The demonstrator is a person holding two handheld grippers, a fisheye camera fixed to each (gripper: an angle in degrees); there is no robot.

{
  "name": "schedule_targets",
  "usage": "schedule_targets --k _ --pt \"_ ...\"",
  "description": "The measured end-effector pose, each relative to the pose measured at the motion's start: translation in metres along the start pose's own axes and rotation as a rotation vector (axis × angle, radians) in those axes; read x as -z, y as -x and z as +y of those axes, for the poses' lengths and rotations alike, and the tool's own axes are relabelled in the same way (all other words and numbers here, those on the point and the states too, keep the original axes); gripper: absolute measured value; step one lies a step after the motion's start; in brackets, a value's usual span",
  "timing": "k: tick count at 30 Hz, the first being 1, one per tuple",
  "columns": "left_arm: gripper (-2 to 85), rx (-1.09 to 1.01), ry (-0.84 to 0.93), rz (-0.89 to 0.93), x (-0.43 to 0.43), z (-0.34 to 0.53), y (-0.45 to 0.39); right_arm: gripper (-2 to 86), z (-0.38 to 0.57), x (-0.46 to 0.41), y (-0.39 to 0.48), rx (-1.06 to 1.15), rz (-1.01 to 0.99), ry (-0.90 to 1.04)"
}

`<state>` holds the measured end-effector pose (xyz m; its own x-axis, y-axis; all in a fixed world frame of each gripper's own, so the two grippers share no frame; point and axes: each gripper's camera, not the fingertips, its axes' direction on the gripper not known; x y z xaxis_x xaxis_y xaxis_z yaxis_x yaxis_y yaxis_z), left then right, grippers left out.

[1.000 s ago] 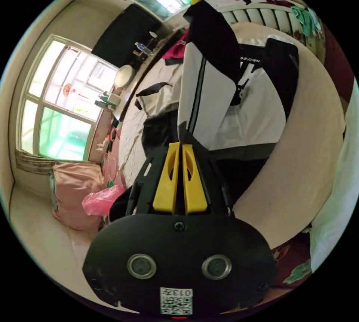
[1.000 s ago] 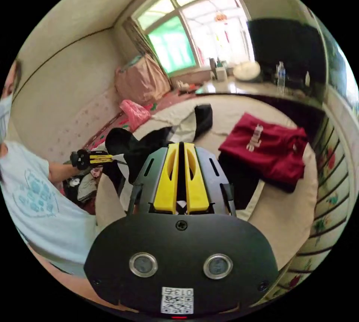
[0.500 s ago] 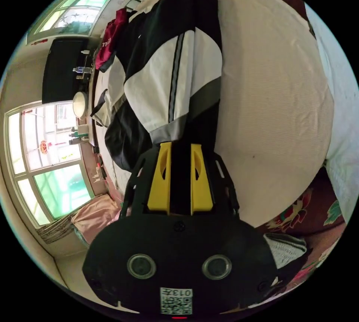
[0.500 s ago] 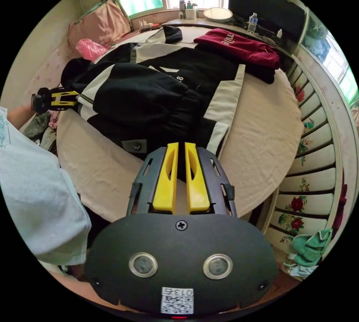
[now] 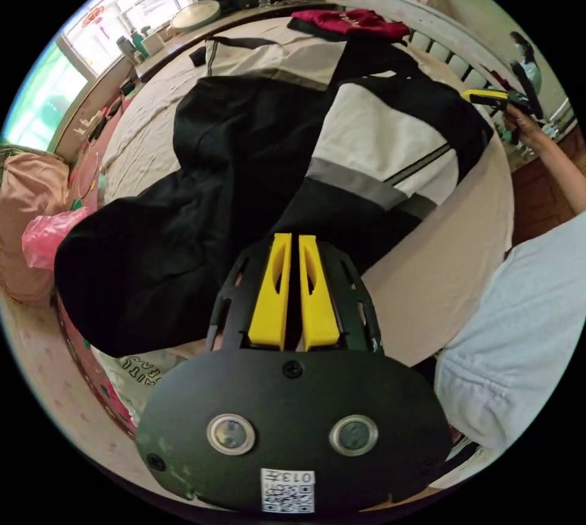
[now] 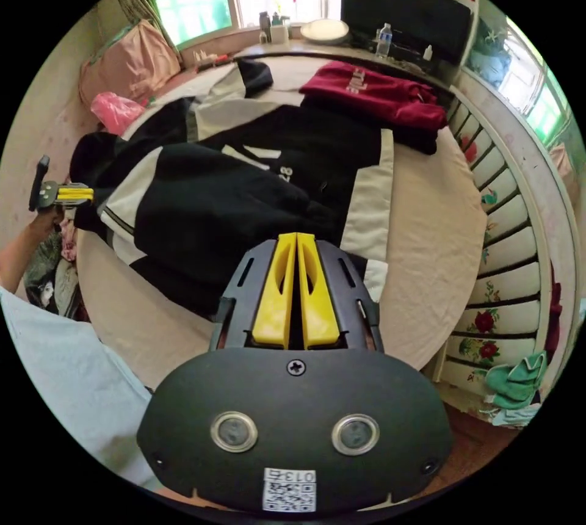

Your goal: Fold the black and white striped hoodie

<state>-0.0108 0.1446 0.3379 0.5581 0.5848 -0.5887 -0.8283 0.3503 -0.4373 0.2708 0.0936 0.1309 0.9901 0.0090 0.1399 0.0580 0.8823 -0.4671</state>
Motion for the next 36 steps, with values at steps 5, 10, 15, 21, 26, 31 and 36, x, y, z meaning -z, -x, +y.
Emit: schedule_targets --k 5,10,15,21,26,31,36 --pt "0.1 0.050 -0.023 0.099 -0.011 0.018 0.022 0.0 0.005 -0.016 -0.019 -0.043 -0.124 0.011" --pt "-0.3 0.129 -0.209 0.060 0.050 0.049 0.037 0.0 0.001 0.049 -0.011 -0.025 -0.058 -0.211" --pt "-0.3 0.069 -0.160 -0.006 0.027 0.016 0.016 0.0 -0.025 0.024 0.036 0.125 0.035 -0.164" --pt "-0.3 0.234 -0.103 0.103 -0.026 0.018 0.058 0.0 -0.039 -0.045 0.036 0.115 0.033 -0.003" --pt "-0.3 0.259 -0.268 0.274 0.019 0.036 0.087 0.0 -0.052 -0.021 0.024 0.082 -0.005 -0.082" --pt "-0.3 0.298 -0.189 0.107 0.009 0.010 0.127 0.1 -0.120 -0.009 0.010 0.093 0.042 -0.183" --pt "-0.3 0.333 -0.136 0.086 -0.024 0.004 0.150 0.2 -0.175 -0.055 -0.001 0.141 0.091 -0.063"
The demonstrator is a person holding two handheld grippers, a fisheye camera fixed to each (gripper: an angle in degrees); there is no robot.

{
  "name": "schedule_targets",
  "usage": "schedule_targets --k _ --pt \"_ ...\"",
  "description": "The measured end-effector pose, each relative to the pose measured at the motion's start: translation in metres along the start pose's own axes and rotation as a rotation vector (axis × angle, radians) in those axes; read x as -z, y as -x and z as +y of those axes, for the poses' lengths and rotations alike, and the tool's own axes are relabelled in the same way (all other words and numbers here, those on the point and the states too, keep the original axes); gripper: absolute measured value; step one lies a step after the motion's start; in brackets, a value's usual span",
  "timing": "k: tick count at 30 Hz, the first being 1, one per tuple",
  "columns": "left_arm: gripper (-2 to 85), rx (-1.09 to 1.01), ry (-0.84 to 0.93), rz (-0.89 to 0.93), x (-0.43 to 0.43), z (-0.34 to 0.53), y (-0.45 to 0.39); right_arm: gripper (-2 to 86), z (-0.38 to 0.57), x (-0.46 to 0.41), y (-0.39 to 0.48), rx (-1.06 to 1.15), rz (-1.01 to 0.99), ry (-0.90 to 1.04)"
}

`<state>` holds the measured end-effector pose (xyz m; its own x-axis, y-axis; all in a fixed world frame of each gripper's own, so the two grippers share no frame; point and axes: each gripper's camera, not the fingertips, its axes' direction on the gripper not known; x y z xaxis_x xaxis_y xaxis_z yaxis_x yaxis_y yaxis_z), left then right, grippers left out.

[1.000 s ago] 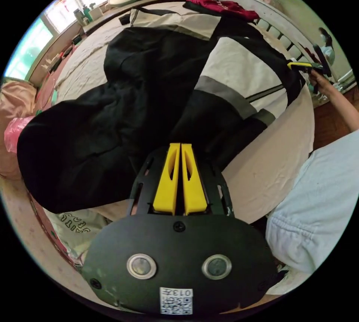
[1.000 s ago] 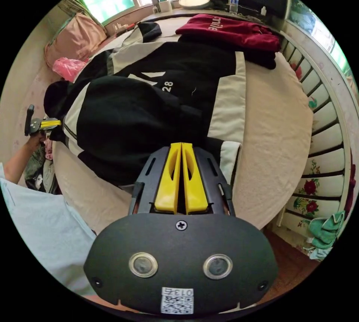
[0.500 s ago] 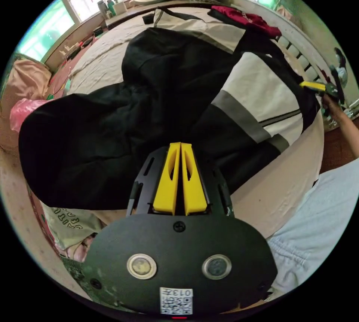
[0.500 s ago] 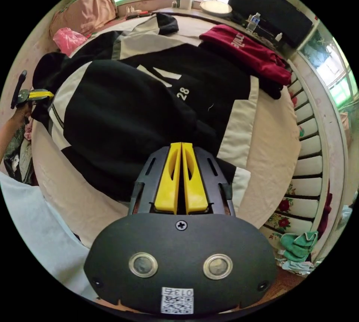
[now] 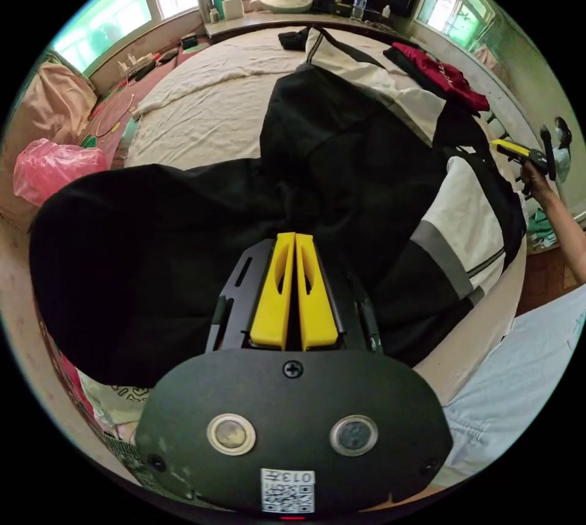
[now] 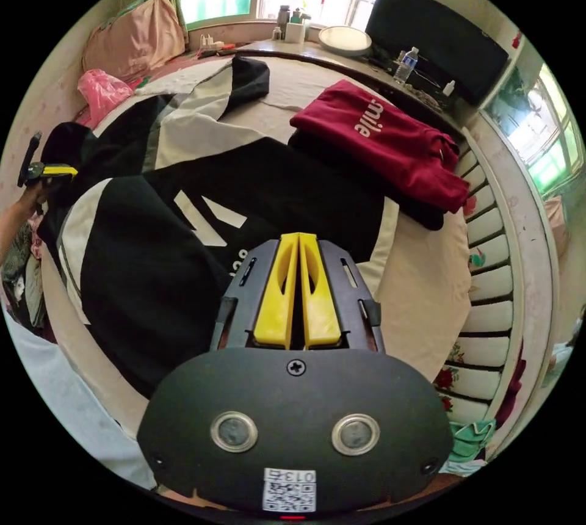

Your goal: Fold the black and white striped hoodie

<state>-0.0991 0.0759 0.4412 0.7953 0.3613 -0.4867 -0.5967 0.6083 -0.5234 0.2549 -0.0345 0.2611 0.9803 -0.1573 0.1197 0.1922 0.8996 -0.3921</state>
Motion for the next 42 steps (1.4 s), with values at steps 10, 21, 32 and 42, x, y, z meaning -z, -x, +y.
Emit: schedule_targets --k 10,21,32,42 --pt "0.6 0.073 -0.091 0.075 0.045 0.003 0.034 2.4 -0.012 -0.001 -0.080 -0.045 -0.127 0.024" --pt "11.9 -0.106 -0.037 0.215 -0.017 -0.196 0.028 10.5 -0.088 -0.033 -0.140 0.024 -0.163 0.108" --pt "10.3 -0.061 0.114 0.264 -0.071 -0.238 0.020 10.3 -0.121 -0.078 -0.139 0.024 -0.246 0.264" --pt "0.3 -0.195 -0.183 0.310 0.011 -0.187 -0.002 2.8 -0.095 0.006 -0.063 0.278 0.023 0.075"
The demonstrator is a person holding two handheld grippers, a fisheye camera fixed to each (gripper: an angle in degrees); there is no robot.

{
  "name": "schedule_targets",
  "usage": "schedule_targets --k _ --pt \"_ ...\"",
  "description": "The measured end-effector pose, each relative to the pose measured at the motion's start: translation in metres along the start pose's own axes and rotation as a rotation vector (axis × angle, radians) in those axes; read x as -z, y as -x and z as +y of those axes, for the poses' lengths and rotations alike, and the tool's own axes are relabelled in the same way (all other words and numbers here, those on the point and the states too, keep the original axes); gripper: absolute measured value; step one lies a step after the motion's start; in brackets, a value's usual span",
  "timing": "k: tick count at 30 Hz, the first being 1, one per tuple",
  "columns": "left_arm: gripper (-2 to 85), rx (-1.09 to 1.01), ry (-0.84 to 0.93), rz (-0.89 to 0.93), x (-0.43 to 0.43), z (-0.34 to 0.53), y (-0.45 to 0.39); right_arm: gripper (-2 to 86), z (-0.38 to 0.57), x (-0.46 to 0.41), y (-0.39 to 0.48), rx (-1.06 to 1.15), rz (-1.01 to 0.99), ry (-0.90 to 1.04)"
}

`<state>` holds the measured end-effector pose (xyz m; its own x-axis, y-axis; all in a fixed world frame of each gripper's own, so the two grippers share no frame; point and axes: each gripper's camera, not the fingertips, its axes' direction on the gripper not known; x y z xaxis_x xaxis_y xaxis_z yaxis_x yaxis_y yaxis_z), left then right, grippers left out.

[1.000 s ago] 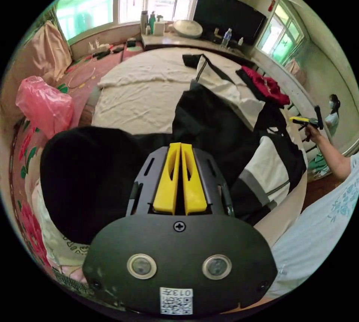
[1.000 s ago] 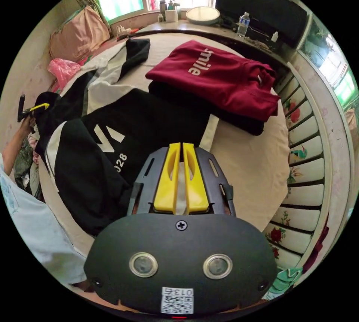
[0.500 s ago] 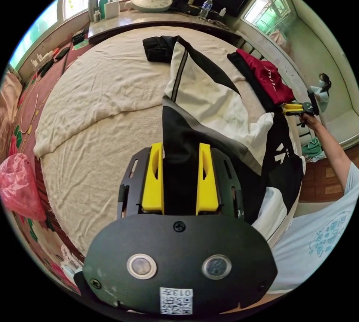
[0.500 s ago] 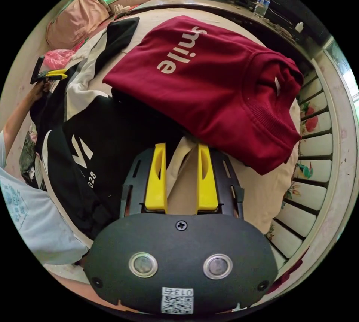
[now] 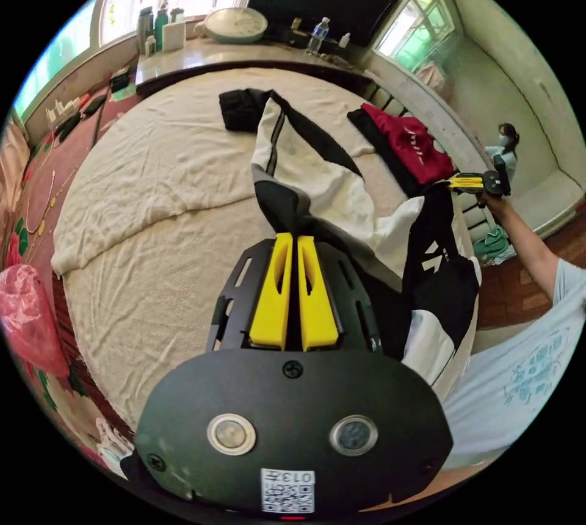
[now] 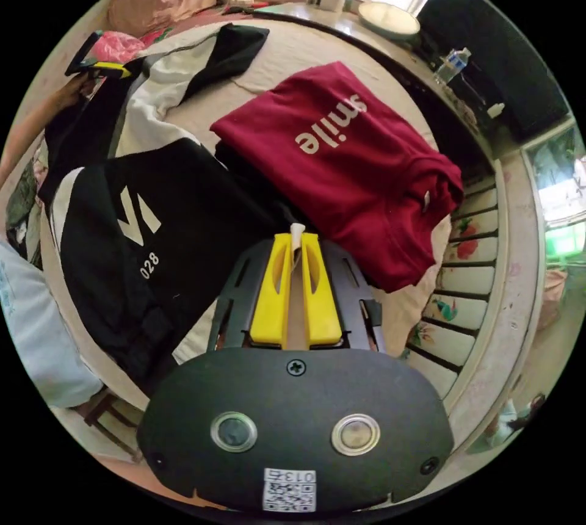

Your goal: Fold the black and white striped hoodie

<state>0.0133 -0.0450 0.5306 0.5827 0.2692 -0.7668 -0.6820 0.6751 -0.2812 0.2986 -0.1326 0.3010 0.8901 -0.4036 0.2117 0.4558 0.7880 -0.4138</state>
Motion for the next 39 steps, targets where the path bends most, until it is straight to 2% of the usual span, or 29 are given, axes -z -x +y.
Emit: schedule_targets --k 3,5,7,9,15,18,23,24,26,28,30,31,33,36,38,39 --pt "0.3 -0.144 -0.148 -0.068 0.055 0.038 -0.051 2.7 0.039 0.048 0.062 0.091 0.264 -0.151" --pt "0.3 -0.228 -0.168 -0.172 0.079 0.066 -0.090 2.7 0.066 0.067 0.106 0.131 0.438 -0.200" --pt "0.4 -0.319 -0.151 -0.293 0.093 0.096 -0.134 2.7 0.101 0.079 0.161 0.137 0.591 -0.215" --pt "0.5 -0.424 -0.069 -0.446 0.090 0.138 -0.189 2.6 0.124 0.081 0.196 0.099 0.654 -0.214" --pt "1.2 -0.529 0.190 -0.638 0.007 0.227 -0.246 2.7 0.167 0.021 0.277 0.102 0.674 -0.084" --pt "1.9 -0.548 0.277 -0.636 -0.030 0.243 -0.252 3.4 0.184 -0.007 0.294 0.176 0.644 -0.053" --pt "4.3 -0.624 0.279 -0.674 -0.019 0.254 -0.264 6.2 0.209 0.006 0.280 0.216 0.609 0.024" --pt "4.8 -0.597 0.290 -0.649 -0.005 0.257 -0.263 6.4 0.218 0.014 0.267 0.171 0.593 0.091" --pt "5.2 -0.504 0.300 -0.539 0.021 0.262 -0.255 6.5 0.233 0.039 0.244 0.036 0.509 0.082" --pt "5.6 -0.325 0.199 -0.404 0.058 0.263 -0.236 7.4 0.236 0.078 0.209 -0.229 0.382 -0.006" --pt "7.8 -0.035 0.000 -0.325 0.095 0.261 -0.192 7.9 0.225 0.099 0.191 -0.352 0.199 -0.116" --pt "8.7 0.028 -0.032 -0.298 0.098 0.259 -0.179 8.3 0.210 0.105 0.191 -0.362 0.110 -0.202" --pt "13.0 0.199 -0.061 -0.159 0.084 0.244 -0.135 9.0 0.179 0.103 0.203 -0.290 0.048 -0.262" --pt "13.5 0.264 -0.007 -0.013 0.043 0.218 -0.107 8.6 0.129 0.073 0.236 -0.045 0.043 -0.167" --pt "10.2 0.304 0.083 -0.030 0.022 0.206 -0.096 5.6 0.115 0.044 0.246 0.055 0.083 -0.064" --pt "5.7 0.288 0.100 -0.046 0.019 0.201 -0.093 3.3 0.112 0.029 0.246 0.108 0.092 0.018"
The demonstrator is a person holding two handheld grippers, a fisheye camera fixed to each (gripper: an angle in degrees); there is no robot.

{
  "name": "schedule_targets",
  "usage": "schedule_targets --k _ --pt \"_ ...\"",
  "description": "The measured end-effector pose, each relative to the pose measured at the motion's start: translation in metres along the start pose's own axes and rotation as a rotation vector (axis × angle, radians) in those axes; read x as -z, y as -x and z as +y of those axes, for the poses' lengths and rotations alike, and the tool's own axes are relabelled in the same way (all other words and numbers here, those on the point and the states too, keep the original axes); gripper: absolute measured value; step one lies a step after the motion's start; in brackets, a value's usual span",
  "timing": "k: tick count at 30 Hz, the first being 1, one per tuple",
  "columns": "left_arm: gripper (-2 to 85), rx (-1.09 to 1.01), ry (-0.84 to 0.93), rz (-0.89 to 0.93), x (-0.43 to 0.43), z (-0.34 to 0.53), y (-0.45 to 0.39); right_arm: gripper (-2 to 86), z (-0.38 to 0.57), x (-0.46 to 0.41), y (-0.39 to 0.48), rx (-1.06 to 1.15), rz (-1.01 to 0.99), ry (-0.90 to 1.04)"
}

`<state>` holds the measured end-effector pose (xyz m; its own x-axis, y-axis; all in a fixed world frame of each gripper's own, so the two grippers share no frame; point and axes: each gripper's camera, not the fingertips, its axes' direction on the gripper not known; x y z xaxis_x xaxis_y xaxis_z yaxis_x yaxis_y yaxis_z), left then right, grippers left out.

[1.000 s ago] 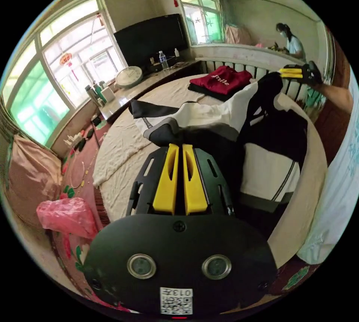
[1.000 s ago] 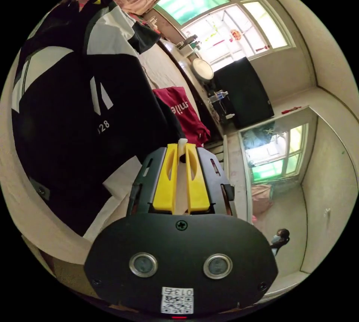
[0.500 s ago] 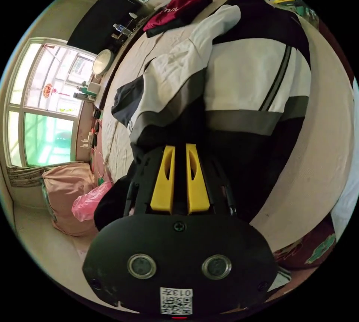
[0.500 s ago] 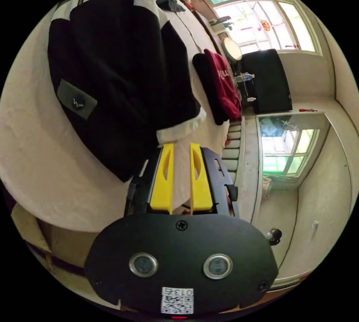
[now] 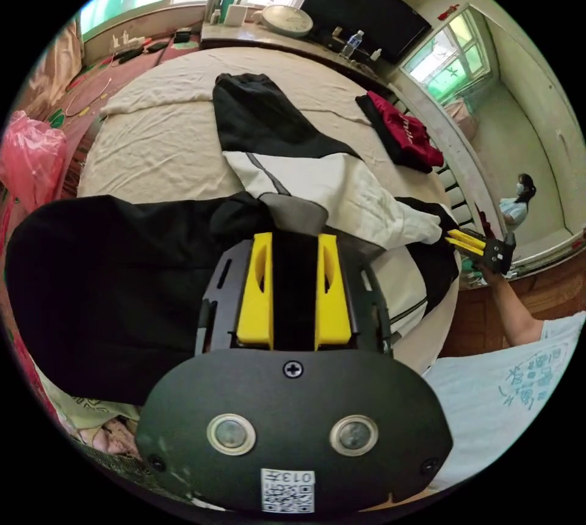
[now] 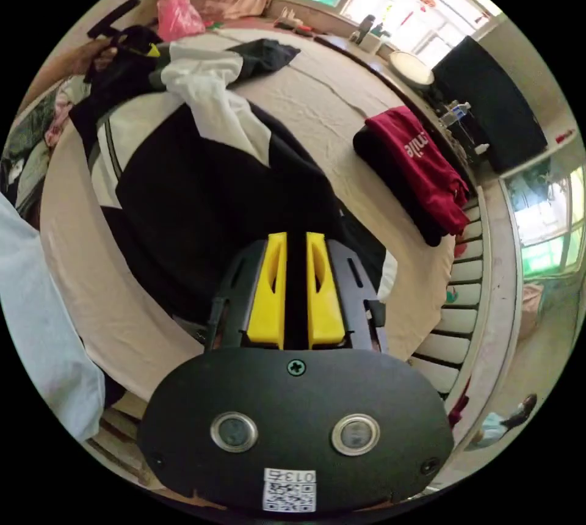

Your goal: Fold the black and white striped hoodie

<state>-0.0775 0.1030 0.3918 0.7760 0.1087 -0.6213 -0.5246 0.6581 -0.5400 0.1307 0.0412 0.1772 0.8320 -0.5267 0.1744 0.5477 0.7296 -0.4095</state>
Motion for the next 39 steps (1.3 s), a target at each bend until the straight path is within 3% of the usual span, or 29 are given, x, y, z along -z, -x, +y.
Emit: schedule_targets --k 4,8,11,13,16,18,21,25,26,29,31,36,39 --pt "1.9 -0.154 -0.101 -0.007 0.028 0.002 -0.017 0.6 0.006 0.019 -0.017 0.046 0.164 -0.023" --pt "1.2 -0.476 -0.166 -0.044 0.065 0.044 -0.063 1.0 0.036 0.050 -0.035 -0.006 0.194 -0.123" --pt "1.2 -0.621 -0.003 -0.184 0.039 0.073 -0.084 6.1 0.070 0.047 -0.069 -0.269 0.064 -0.120" --pt "1.3 -0.656 0.082 -0.253 0.013 0.085 -0.086 14.2 0.104 0.037 -0.110 -0.615 -0.110 -0.132" --pt "1.2 -0.616 0.101 -0.258 -0.010 0.084 -0.083 14.8 0.134 0.017 -0.141 -0.873 -0.347 -0.180" --pt "1.1 -0.606 0.111 -0.278 -0.020 0.077 -0.085 11.2 0.138 -0.001 -0.154 -0.929 -0.528 -0.187" --pt "1.0 -0.627 0.116 -0.327 -0.021 0.068 -0.092 3.7 0.123 -0.006 -0.174 -0.866 -0.617 -0.229" --pt "1.0 -0.667 0.043 -0.386 0.003 0.069 -0.105 2.1 0.112 0.060 -0.194 -0.597 -0.460 -0.583" --pt "1.0 -0.698 0.044 -0.397 0.004 0.075 -0.109 2.0 0.113 0.063 -0.193 -0.559 -0.450 -0.586" --pt "1.4 -0.807 0.118 -0.430 -0.017 0.095 -0.116 2.1 0.120 0.034 -0.177 -0.408 -0.493 -0.369" --pt "1.7 -0.872 0.144 -0.474 -0.035 0.102 -0.120 2.7 0.119 -0.012 -0.142 -0.294 -0.484 -0.106" --pt "3.6 -0.937 0.207 -0.565 -0.061 0.101 -0.133 6.0 0.107 -0.017 -0.124 -0.255 -0.403 -0.005" --pt "4.9 -0.815 0.146 -0.438 -0.020 0.097 -0.123 6.7 0.120 0.006 -0.134 -0.266 -0.399 0.050"
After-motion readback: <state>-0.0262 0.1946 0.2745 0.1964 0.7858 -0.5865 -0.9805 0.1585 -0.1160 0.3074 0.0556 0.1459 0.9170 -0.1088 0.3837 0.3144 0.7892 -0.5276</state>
